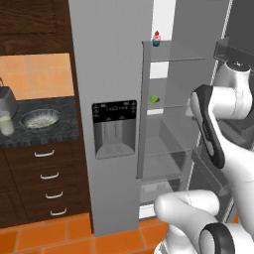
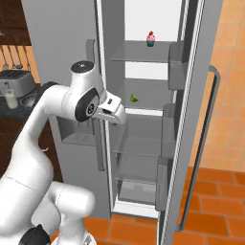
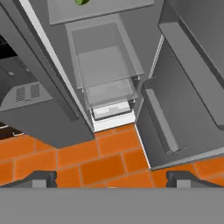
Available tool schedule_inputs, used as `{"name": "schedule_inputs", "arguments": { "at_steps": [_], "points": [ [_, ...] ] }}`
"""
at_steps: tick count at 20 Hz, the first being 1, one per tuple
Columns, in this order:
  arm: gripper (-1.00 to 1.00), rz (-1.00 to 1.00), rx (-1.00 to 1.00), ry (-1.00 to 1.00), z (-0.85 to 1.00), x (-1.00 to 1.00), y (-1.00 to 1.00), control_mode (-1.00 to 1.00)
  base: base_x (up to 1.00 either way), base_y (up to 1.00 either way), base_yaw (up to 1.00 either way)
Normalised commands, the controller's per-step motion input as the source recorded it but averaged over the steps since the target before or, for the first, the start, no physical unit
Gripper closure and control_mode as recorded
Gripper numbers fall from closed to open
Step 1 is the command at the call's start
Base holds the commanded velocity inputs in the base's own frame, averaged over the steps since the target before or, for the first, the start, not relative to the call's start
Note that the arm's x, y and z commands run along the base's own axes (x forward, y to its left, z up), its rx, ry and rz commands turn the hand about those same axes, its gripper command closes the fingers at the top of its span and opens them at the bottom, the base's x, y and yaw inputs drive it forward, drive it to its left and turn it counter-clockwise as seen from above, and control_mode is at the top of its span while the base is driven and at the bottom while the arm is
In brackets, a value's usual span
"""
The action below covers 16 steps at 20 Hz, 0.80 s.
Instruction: Grab a lemon wedge from the fridge and one ice cube from the ice bowl, and put them in the glass of lemonade.
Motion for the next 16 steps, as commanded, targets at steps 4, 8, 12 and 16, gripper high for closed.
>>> {"name": "schedule_inputs", "arguments": {
  "at_steps": [4, 8, 12, 16],
  "points": [
    [-1.00, 0.10, 0.01, 0.10, 0.53, -1.00, 0.01, -1.00, 0.00, 0.00, 0.00],
    [-1.00, 0.07, 0.01, 0.00, 0.03, -1.00, 0.14, -1.00, 0.00, 0.00, 0.00],
    [-1.00, 0.04, 0.00, -0.08, -0.15, -0.85, 0.55, -1.00, 0.00, 0.00, 0.00],
    [-1.00, 0.01, -0.01, 0.00, -0.01, -0.53, 0.77, -1.00, 0.00, 0.00, 0.00]
  ]
}}
